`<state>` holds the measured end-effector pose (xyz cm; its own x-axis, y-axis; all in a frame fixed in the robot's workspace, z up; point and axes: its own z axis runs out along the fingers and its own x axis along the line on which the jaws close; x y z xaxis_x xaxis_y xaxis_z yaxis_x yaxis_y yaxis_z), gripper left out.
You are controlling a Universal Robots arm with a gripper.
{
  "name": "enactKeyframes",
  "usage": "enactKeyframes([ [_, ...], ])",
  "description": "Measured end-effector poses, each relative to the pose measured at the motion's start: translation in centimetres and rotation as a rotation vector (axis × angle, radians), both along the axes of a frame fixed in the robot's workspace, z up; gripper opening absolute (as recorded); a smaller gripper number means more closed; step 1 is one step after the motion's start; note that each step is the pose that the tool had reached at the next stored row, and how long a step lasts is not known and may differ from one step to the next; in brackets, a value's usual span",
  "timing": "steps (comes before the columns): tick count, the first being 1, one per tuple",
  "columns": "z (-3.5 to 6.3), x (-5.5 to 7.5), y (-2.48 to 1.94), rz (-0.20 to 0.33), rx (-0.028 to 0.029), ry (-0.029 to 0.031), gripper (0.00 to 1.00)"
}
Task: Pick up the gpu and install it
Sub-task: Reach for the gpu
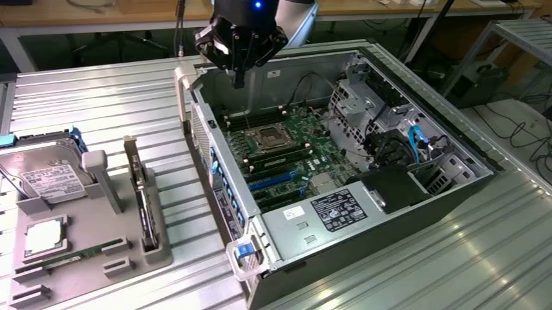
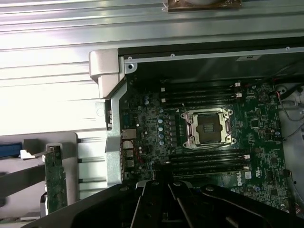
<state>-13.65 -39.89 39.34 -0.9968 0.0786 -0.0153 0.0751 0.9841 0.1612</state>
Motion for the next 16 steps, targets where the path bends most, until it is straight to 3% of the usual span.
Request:
enactKeyframes([
  [16,0.0,-0.72,0.0,0.0,0.0,0.0,0.11],
])
